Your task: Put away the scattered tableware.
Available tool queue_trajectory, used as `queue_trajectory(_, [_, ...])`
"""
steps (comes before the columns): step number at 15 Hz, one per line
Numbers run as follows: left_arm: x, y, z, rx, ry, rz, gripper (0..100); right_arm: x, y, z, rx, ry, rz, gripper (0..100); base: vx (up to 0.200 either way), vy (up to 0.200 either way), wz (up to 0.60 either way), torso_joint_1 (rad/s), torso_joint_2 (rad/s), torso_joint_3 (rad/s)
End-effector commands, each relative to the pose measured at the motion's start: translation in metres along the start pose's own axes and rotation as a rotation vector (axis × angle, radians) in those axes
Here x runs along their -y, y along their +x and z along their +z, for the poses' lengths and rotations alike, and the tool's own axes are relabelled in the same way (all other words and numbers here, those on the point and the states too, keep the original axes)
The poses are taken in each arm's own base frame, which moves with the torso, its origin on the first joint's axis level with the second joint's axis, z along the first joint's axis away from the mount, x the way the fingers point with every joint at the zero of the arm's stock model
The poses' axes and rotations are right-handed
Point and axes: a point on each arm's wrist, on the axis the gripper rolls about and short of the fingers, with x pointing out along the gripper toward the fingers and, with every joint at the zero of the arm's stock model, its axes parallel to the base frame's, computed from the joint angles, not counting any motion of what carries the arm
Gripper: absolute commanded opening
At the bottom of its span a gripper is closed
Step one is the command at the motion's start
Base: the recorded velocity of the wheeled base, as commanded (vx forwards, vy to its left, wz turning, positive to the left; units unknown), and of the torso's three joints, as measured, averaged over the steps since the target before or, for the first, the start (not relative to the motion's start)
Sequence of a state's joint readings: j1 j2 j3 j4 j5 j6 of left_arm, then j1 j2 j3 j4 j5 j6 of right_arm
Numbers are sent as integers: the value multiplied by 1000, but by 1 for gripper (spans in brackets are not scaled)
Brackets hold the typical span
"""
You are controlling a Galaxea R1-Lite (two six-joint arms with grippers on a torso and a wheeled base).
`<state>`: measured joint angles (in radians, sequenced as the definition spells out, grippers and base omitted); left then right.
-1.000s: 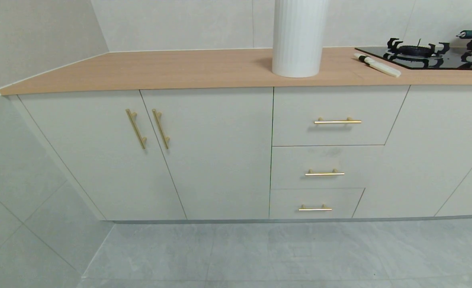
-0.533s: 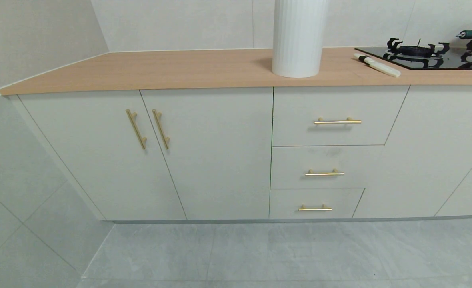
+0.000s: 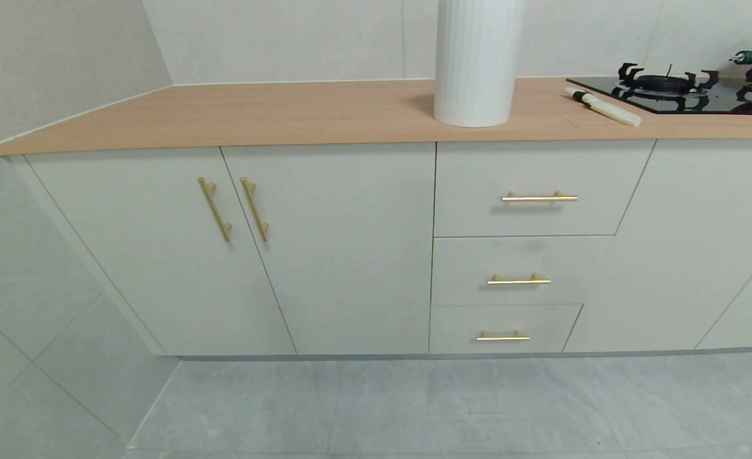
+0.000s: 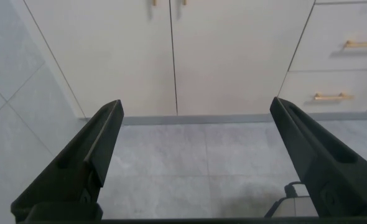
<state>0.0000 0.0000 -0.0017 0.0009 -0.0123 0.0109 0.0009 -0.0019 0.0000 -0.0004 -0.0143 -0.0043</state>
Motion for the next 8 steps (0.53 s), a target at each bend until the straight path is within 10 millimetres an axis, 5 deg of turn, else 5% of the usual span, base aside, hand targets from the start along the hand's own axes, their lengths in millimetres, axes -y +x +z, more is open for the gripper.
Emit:
queue_trajectory(1, [0,0,0,-2,0,0,100,0,0,0,-4,0,1,100,200,0,0,12,7,2])
queue_trajectory(8, [0,0,0,-1,0,0,100,0,0,0,-4,0,1,100,200,0,0,2,0,2])
